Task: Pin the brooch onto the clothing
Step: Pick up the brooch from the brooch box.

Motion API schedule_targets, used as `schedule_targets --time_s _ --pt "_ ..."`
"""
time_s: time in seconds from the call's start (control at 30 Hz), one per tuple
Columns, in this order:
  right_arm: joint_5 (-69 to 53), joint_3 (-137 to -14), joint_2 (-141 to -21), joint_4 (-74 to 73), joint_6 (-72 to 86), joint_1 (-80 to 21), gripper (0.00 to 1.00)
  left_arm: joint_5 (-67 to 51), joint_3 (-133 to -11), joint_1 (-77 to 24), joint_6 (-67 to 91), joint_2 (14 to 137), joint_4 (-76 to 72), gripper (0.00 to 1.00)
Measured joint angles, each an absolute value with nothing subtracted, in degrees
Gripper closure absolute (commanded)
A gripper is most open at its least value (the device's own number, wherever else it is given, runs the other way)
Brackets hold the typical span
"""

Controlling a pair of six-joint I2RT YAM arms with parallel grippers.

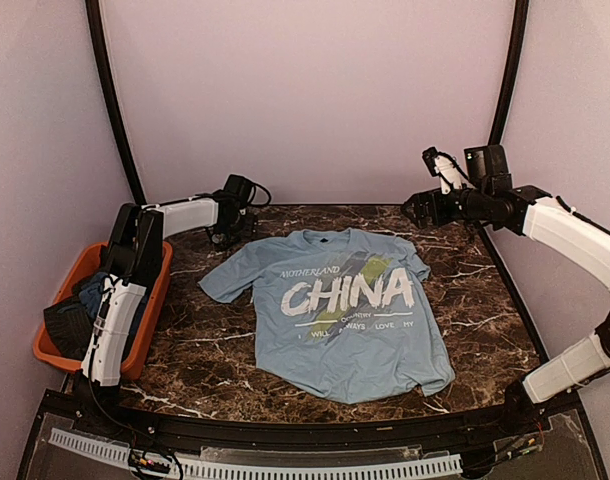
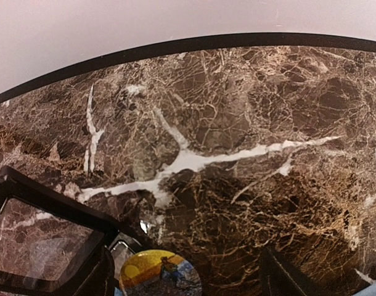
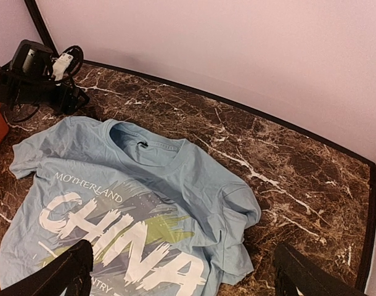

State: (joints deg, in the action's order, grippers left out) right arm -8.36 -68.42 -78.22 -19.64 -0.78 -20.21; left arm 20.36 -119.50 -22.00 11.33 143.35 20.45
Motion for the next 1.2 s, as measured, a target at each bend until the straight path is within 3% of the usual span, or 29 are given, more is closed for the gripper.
schedule_targets --time_s 0.87,1.2 --pt "-9.02 -68.42 -78.54 -19.66 -0.73 -20.62 0.01 20.75 -117.80 -22.00 11.84 143.35 19.44 0.29" --pt "-9.02 -68.42 -78.54 -19.68 -0.73 -20.64 0.01 21.26 -117.78 -21.69 12.29 143.35 19.49 0.44"
